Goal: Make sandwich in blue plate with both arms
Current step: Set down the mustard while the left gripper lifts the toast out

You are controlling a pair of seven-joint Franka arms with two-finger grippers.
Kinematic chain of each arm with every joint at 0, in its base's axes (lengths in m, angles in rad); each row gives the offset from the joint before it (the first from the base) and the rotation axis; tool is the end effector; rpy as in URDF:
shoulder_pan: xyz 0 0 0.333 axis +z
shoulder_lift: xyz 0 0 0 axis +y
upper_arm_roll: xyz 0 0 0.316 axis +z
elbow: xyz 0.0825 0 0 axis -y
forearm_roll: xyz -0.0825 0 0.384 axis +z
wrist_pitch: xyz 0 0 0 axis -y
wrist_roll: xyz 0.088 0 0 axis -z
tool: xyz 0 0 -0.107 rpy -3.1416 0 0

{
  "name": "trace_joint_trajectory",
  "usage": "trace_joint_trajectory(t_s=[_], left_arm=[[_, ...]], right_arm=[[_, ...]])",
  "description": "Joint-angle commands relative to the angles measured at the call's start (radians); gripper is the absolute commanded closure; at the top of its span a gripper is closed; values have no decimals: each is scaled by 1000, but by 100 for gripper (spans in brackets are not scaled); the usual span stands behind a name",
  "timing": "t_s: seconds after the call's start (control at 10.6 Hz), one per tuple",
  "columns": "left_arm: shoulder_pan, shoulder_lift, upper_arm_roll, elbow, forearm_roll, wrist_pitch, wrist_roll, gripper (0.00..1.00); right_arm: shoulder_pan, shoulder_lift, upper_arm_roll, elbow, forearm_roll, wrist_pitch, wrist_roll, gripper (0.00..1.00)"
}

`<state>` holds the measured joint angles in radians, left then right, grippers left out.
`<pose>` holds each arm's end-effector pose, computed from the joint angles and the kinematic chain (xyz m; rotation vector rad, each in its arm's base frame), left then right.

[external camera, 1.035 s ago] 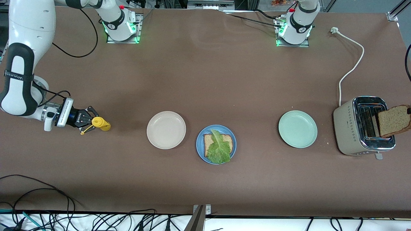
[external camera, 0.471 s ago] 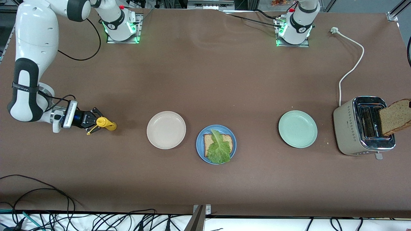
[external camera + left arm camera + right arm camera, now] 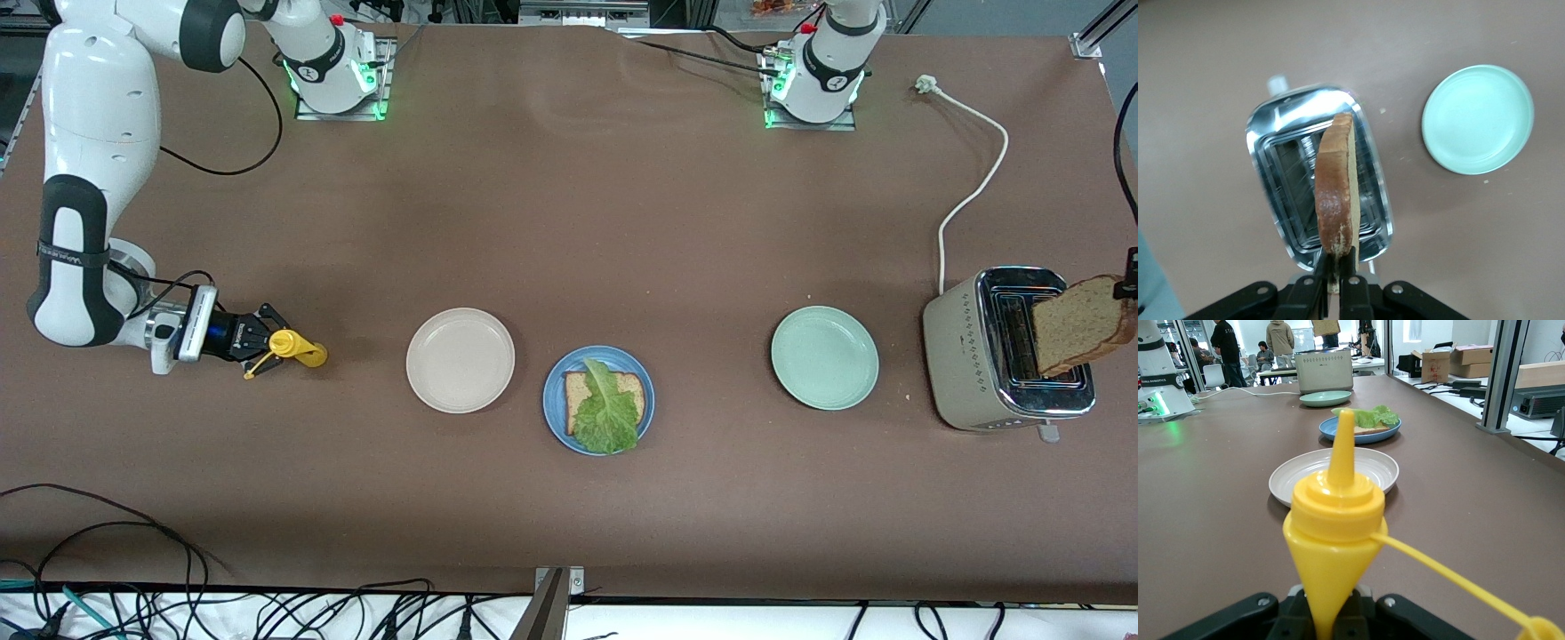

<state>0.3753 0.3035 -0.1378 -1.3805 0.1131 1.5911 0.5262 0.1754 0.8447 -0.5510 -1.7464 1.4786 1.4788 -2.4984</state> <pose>0.6174 0.1744 0.5355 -3.0711 0.4512 0.1714 0.6040 -0.0865 0.1413 -1.5853 -1.3729 -1.0079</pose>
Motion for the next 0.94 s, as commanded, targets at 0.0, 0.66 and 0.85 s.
trace_joint_trajectory(t_s=[0.0,0.66,0.85], left_arm=[[-90,-56,21,-43,-52,-14,-91,100],[-249,-18,18,-265,-539,226,-224,100],[-326,15,18,-275,-654,253,-320,100]], right_arm=[[-19,13,10,27,17,-29,-5,91],[-31,13,8,42,6,-29,29,0],[-56,17,8,42,-15,-29,29,0]])
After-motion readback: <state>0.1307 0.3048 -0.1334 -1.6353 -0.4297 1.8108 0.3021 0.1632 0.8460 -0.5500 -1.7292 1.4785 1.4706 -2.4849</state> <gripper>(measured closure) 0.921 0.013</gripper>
